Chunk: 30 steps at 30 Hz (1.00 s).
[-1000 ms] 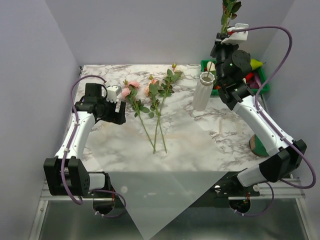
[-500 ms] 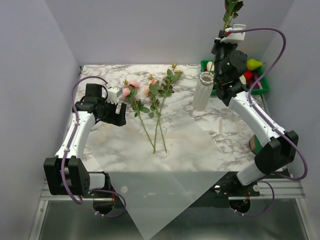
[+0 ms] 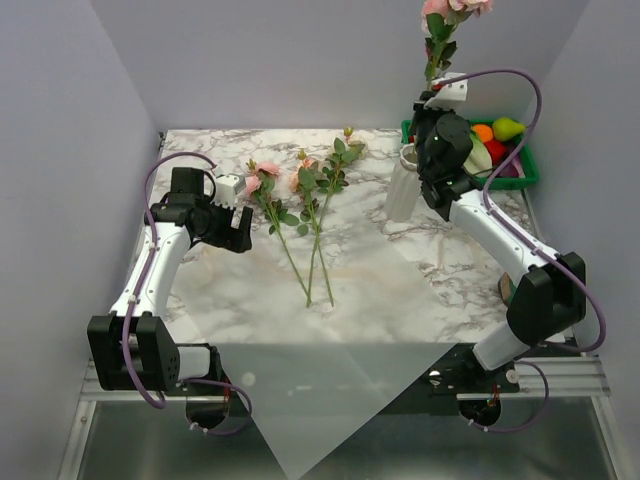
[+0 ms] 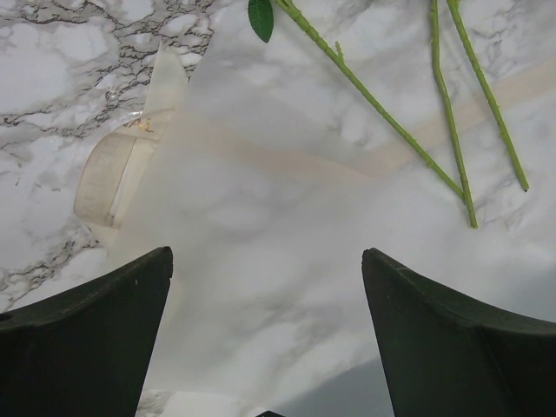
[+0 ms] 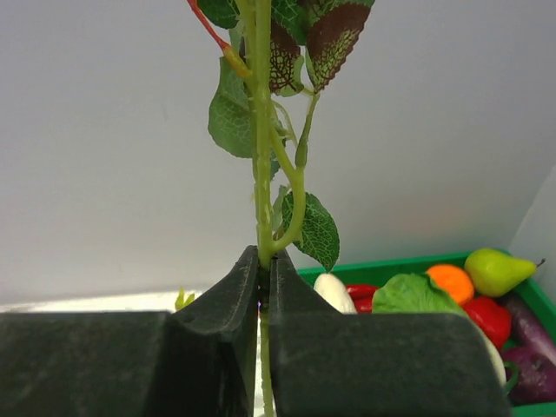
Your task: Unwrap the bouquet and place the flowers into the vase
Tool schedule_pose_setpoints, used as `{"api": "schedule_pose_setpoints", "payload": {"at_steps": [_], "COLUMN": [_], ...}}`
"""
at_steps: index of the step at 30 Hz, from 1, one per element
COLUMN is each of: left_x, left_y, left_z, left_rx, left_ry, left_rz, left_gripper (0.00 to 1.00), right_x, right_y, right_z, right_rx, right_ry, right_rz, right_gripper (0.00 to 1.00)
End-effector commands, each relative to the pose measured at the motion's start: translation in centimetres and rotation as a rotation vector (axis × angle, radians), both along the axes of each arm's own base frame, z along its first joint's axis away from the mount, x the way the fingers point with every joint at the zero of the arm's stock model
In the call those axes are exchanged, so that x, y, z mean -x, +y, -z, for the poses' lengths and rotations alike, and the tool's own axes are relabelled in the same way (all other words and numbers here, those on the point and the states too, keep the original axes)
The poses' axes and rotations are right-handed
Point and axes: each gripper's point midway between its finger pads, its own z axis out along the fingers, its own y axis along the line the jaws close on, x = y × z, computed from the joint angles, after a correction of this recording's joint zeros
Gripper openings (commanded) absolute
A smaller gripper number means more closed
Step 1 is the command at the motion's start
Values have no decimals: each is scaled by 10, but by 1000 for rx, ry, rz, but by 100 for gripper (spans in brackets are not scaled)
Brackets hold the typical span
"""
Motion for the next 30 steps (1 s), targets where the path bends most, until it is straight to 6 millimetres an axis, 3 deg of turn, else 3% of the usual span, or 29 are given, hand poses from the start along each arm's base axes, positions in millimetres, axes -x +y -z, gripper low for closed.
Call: {"api": "schedule_pose_setpoints", "payload": {"at_steps": [1, 2, 3, 8, 10, 11, 13, 14, 17, 22, 25, 29, 30], "left_x": [0, 0, 0, 0, 0, 1, 1, 1, 1, 2, 3, 3, 4], "left_y": [0, 0, 0, -1, -2, -3, -3, -3, -4, -5, -5, -5, -5], "left_z": [-8, -8, -8, -10, -12, -12, -14, -15, -16, -16, -17, -13, -13], "left_rx": [7, 5, 6, 17, 20, 23, 27, 29, 37, 41, 43, 46, 43], "left_ry": [-30, -30, -30, -36, -41, -41, -45, -49, -47, -46, -51, -41, -40], "left_rz": [5, 6, 3, -2, 0, 1, -2, -2, -2, -6, -8, -9, -10], "left_gripper": [99, 99, 99, 99, 99, 99, 99, 99, 99, 99, 99, 99, 99], "right_x": [7, 11, 14, 36, 47, 55, 74, 82, 99, 119, 130, 135, 137], "right_y": [7, 8, 8, 5, 1, -2, -4, -4, 6, 47, 77, 113, 129], "right_z": [10, 17, 19, 42, 56, 75, 65, 90, 84, 90, 103, 133, 148], "right_rx": [-78, -74, -83, -115, -147, -157, -222, -217, -215, -154, -123, -94, -72], "right_ry": [79, 120, 137, 248, 300, 338, 283, 316, 288, 309, 343, 420, 456], "right_rz": [-64, -75, -80, -103, -93, -81, -117, -123, -173, -256, -310, -353, -371], "right_gripper": [30, 42, 47, 58, 60, 60, 60, 60, 58, 58, 60, 69, 71]}}
